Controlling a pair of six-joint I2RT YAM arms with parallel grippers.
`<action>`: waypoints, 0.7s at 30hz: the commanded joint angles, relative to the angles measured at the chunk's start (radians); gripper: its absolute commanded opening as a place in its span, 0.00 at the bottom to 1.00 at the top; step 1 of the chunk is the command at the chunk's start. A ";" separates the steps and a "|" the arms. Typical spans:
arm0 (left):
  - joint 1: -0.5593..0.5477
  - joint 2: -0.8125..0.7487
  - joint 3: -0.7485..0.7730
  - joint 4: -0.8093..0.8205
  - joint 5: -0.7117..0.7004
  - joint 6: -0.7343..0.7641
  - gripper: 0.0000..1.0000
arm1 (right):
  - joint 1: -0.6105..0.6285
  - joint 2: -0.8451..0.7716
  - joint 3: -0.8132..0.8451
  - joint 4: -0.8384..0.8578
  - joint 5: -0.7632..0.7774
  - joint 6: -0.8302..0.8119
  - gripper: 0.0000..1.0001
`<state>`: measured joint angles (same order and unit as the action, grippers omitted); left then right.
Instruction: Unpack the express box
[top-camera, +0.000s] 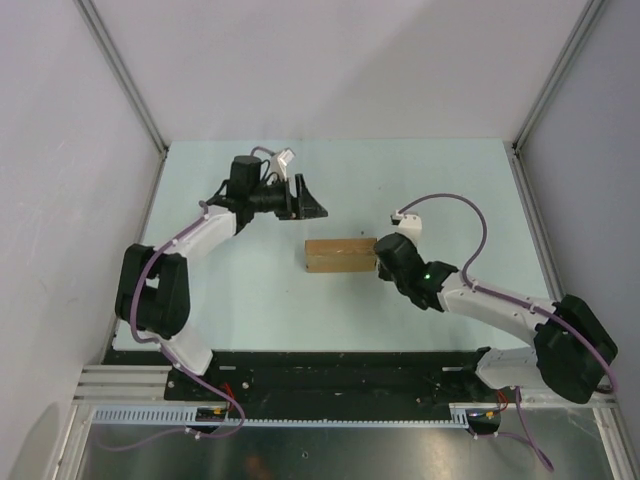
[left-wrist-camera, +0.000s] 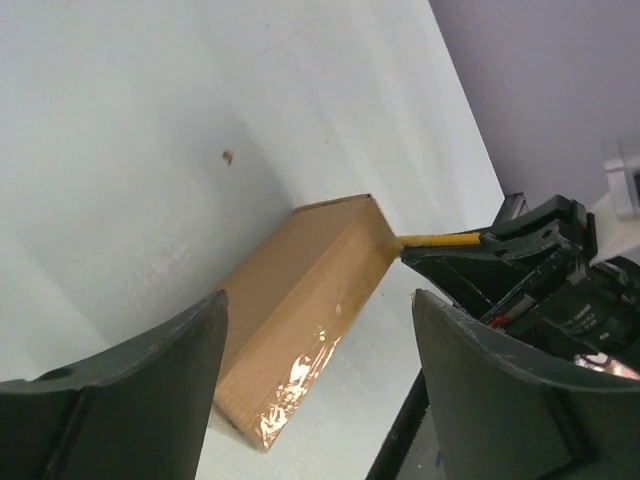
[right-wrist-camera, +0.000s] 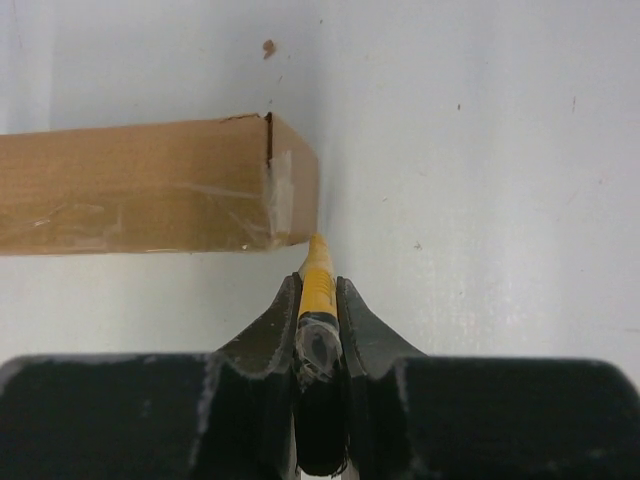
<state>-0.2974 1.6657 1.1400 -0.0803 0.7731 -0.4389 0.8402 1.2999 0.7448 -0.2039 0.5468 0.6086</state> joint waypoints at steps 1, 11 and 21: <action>-0.052 -0.043 0.079 0.033 -0.020 0.088 0.83 | -0.050 -0.088 -0.002 0.003 -0.122 -0.058 0.00; -0.261 -0.029 0.105 -0.041 -0.277 0.366 1.00 | -0.168 -0.379 -0.064 -0.210 -0.054 0.031 0.00; -0.391 0.114 0.271 -0.335 -0.414 0.747 1.00 | -0.323 -0.386 -0.074 -0.150 -0.222 -0.018 0.00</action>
<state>-0.6655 1.7596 1.3949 -0.3042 0.3729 0.1188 0.5545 0.9012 0.6773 -0.3855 0.4004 0.6247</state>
